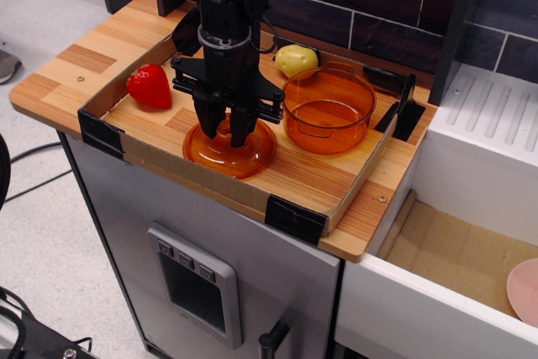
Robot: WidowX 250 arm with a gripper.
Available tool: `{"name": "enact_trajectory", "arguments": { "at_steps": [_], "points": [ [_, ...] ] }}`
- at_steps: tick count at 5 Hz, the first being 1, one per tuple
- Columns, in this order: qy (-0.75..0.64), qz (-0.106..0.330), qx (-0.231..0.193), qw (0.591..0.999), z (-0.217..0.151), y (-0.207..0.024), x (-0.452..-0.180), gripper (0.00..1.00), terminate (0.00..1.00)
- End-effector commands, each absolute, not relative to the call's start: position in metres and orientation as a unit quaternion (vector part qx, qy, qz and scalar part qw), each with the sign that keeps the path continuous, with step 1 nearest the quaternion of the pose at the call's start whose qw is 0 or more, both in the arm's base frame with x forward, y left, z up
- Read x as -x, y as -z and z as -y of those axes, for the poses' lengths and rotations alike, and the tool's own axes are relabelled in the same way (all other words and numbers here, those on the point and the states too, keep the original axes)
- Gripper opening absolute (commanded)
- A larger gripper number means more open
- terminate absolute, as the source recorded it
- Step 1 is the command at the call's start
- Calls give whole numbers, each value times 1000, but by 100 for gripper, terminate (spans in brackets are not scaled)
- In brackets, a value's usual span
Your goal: Put lid on pot
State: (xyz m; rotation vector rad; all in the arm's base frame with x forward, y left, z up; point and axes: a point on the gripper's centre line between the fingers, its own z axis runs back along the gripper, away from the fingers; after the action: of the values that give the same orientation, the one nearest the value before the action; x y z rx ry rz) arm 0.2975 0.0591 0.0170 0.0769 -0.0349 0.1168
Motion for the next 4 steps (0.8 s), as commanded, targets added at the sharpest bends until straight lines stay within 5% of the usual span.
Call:
{"name": "enact_trajectory", "arguments": {
  "at_steps": [1,2,4],
  "points": [
    [-86,52,-35,994,-73,-85,-306,0,0],
    [-90,35,-19,995,-68,-104,-310,0,0],
    [-93,24,-24,995,-37,-96,-330,0,0]
  ]
}}
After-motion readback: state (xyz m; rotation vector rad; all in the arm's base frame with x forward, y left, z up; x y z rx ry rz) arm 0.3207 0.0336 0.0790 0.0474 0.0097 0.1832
